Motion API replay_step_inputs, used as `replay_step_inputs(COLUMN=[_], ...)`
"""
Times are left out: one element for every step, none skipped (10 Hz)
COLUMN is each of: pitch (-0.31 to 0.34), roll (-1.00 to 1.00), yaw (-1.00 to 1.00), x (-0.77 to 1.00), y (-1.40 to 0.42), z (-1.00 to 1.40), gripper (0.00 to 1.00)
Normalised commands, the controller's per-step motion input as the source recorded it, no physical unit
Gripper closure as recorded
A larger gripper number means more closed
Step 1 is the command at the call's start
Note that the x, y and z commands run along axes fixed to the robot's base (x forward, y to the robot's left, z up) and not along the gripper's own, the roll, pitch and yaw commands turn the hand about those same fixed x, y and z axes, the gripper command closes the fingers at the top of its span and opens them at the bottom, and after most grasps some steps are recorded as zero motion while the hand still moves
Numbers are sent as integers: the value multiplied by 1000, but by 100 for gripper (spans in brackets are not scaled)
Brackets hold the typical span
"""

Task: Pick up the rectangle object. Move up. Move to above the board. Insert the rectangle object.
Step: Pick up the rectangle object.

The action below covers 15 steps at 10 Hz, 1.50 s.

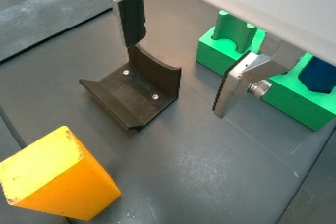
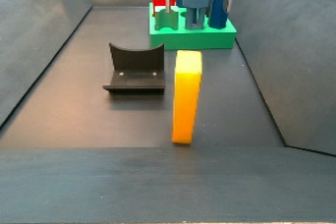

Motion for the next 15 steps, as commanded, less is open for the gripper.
replay_step_inputs(pitch=[0,0,0,-33,-66,-144,-219,-251,-229,-220,-113,17,0,0,0], roll=[-51,-63,-103,-147,-133,-154,-207,-170,-144,-150,-189,-16,0,0,0], yaw=[331,274,109,63,60,100,51,0,0,0,0,-9,0,0,0], x=[234,340,557,703,777,551,340,123,0,-143,-34,26,0,0,0], y=[589,611,694,703,726,831,823,897,980,840,637,60,0,0,0], z=[0,-29,-109,-283,-451,-649,-477,-477,-546,-560,-303,0,0,0,0], gripper=[0,0,0,0,0,0,0,0,0,0,0,0,0,100,100])
